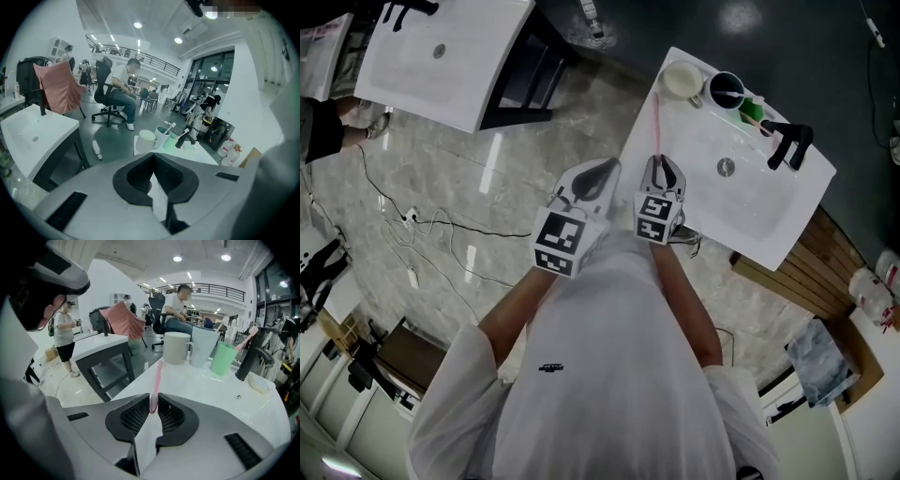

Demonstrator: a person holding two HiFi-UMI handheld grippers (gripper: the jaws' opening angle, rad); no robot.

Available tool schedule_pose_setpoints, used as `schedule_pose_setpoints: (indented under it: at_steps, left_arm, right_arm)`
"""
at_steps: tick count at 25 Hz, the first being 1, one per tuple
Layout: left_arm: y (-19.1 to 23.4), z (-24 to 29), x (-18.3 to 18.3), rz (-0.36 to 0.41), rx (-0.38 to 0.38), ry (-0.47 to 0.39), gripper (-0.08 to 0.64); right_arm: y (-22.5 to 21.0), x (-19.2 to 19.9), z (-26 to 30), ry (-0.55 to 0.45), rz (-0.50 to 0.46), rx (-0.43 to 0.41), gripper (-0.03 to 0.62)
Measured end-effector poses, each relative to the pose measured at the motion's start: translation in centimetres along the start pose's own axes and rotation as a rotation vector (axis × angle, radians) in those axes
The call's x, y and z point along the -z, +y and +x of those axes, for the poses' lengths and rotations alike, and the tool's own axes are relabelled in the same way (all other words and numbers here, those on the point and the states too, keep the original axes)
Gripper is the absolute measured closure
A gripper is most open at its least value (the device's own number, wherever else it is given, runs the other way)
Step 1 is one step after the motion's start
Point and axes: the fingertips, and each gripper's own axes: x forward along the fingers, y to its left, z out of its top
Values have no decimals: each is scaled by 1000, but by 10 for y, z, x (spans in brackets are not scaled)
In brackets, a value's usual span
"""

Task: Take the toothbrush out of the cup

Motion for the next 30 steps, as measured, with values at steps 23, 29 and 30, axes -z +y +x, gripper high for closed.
schedule_pose_setpoints:
  at_steps: [23, 29, 30]
  left_arm:
    - [-17, 6, -8, 22, 30, -17, 557]
    - [-32, 12, -22, 49, 59, -30, 557]
    - [-34, 13, -23, 52, 62, -27, 557]
  right_arm:
    - [-2, -14, -20, -35, 72, -99, 493]
    - [-32, -38, -44, -102, 99, -79, 528]
    - [-37, -43, -48, -113, 103, -78, 534]
